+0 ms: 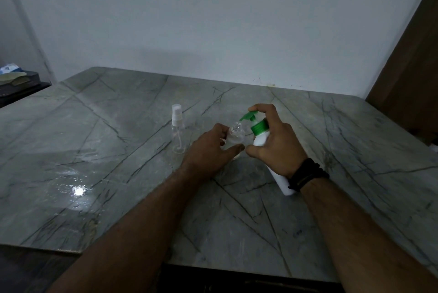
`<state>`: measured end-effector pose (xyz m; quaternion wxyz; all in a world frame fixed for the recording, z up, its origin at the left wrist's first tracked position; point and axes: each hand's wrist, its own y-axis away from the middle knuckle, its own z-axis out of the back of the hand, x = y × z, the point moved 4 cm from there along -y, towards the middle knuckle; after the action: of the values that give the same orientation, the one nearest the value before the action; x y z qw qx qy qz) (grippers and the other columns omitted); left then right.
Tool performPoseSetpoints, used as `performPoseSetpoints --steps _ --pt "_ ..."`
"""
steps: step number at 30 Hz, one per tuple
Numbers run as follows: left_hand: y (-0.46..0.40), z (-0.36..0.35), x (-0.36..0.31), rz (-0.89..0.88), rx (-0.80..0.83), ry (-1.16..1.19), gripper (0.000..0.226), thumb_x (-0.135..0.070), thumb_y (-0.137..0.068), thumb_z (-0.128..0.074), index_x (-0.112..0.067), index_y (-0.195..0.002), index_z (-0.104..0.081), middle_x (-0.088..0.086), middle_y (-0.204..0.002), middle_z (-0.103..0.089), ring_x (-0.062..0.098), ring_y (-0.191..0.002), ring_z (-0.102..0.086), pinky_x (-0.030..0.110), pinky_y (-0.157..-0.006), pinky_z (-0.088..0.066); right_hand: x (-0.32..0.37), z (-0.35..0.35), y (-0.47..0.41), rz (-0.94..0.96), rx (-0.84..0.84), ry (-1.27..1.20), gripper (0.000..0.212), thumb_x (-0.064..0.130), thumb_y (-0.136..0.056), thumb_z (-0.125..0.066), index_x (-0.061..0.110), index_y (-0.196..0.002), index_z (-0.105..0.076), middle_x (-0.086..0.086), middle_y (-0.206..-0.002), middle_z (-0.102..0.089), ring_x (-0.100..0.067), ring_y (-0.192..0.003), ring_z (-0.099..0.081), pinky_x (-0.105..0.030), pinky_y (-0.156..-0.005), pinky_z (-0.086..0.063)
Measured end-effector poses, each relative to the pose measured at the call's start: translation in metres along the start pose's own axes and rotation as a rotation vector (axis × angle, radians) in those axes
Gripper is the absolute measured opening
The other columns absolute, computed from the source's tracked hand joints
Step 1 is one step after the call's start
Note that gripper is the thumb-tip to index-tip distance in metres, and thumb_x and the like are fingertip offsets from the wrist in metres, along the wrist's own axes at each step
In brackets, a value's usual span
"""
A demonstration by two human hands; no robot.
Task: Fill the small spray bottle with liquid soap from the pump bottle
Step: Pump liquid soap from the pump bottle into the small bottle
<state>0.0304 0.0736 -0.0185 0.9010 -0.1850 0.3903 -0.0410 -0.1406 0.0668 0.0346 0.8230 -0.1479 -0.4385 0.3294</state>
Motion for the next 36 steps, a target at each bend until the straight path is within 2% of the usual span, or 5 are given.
performPoseSetpoints --steps 6,21,25,32,36 --pt "-0.0001 0.0007 -0.0008 0.002 -0.004 0.001 0.052 -0.055 -0.079 -0.068 -0.027 -0.119 -0.050 -0.007 -0.117 -0.061 0.005 -0.094 -0.056 0.021 -0.074 -0.046 -0.0002 -0.0027 -0.0016 0.006 0.031 0.012 0.074 0.019 -0.061 -0.079 0.033 -0.124 -0.042 0.012 -0.092 -0.065 -0.005 -0.071 -0.063 -0.015 -0.061 -0.047" --pt "-0.0011 -0.0011 0.0001 0.018 0.005 -0.015 0.053 -0.058 -0.079 -0.067 -0.029 -0.120 -0.049 -0.007 -0.118 -0.060 0.004 -0.092 -0.055 0.021 -0.072 -0.047 -0.0015 -0.0014 -0.0010 0.002 0.027 0.010 0.074 0.012 -0.064 -0.083 0.026 -0.125 -0.044 0.013 -0.095 -0.064 -0.003 -0.075 -0.064 -0.010 -0.062 -0.046" --pt "-0.0011 -0.0007 0.0000 0.022 0.017 -0.014 0.054 -0.058 -0.078 -0.067 -0.029 -0.120 -0.048 -0.008 -0.118 -0.060 0.005 -0.094 -0.056 0.026 -0.077 -0.050 -0.0001 0.0015 0.0010 0.006 -0.003 0.000 0.073 0.020 -0.062 -0.078 0.027 -0.127 -0.044 0.018 -0.088 -0.061 0.003 -0.070 -0.061 -0.006 -0.060 -0.041" --pt "-0.0002 0.0004 -0.0024 0.009 -0.001 -0.025 0.055 -0.057 -0.079 -0.067 -0.027 -0.121 -0.049 -0.006 -0.118 -0.061 0.005 -0.094 -0.056 0.024 -0.076 -0.048 0.0017 -0.0007 0.0002 0.001 0.018 0.004 0.075 0.022 -0.062 -0.078 0.029 -0.128 -0.043 0.007 -0.097 -0.067 -0.008 -0.075 -0.065 -0.022 -0.066 -0.051" --pt "-0.0014 -0.0003 -0.0018 0.023 0.007 -0.026 0.055 -0.057 -0.079 -0.067 -0.027 -0.121 -0.049 -0.006 -0.119 -0.060 0.005 -0.093 -0.055 0.024 -0.076 -0.048 0.0001 -0.0010 -0.0007 -0.017 0.009 -0.006 0.072 0.028 -0.059 -0.076 0.028 -0.123 -0.043 0.009 -0.097 -0.066 -0.007 -0.077 -0.066 -0.019 -0.065 -0.051"
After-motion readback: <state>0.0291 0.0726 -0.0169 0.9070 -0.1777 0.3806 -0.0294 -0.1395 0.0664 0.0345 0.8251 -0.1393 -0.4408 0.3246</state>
